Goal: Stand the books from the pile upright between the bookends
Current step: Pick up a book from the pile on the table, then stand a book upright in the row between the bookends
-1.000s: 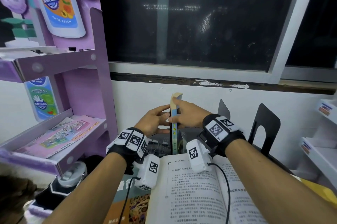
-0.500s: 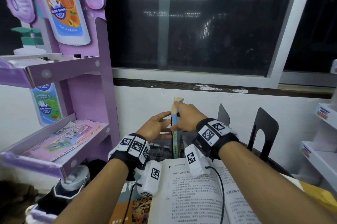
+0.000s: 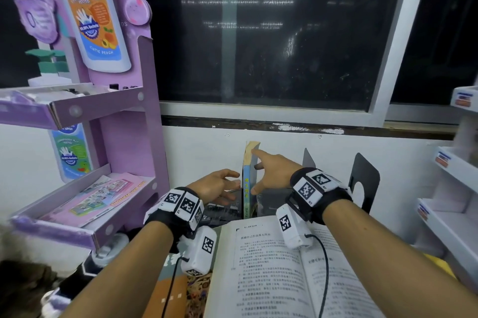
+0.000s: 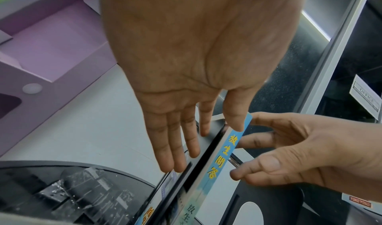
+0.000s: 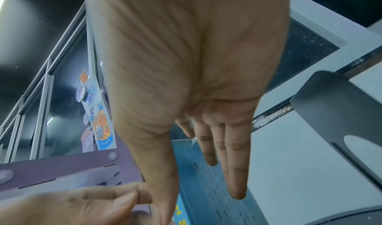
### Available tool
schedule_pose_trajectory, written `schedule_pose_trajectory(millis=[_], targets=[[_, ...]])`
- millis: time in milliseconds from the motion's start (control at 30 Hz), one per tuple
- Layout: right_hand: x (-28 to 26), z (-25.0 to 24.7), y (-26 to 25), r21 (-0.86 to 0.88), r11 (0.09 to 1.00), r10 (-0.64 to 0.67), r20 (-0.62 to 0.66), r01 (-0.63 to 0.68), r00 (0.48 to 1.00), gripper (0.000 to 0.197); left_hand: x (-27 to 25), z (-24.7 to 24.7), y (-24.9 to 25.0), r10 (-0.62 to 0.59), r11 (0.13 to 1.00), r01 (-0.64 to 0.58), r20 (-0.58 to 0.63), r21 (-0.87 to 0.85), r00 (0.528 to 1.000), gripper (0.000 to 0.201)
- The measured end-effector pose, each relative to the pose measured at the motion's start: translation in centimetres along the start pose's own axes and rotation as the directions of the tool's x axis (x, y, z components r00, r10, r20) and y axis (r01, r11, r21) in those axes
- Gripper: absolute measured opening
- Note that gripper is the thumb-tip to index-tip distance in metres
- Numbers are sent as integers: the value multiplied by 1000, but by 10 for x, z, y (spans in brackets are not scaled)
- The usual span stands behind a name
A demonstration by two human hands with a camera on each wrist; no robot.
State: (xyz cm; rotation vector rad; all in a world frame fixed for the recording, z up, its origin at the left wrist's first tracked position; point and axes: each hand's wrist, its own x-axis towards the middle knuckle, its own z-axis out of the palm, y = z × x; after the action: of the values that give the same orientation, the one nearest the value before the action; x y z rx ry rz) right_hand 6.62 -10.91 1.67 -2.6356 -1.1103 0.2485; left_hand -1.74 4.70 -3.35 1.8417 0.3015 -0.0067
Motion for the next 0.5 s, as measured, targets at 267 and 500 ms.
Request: schedule_pose_trajectory(millis=[267, 500], targets=[[-43, -18, 23, -67, 996, 72, 129, -64, 989, 67, -22, 9, 9, -82, 975, 67, 62, 211, 995, 22], [-82, -18, 62, -139, 980, 175, 267, -142, 948, 60, -35, 25, 7, -168, 925, 106, 143, 364, 975, 24]])
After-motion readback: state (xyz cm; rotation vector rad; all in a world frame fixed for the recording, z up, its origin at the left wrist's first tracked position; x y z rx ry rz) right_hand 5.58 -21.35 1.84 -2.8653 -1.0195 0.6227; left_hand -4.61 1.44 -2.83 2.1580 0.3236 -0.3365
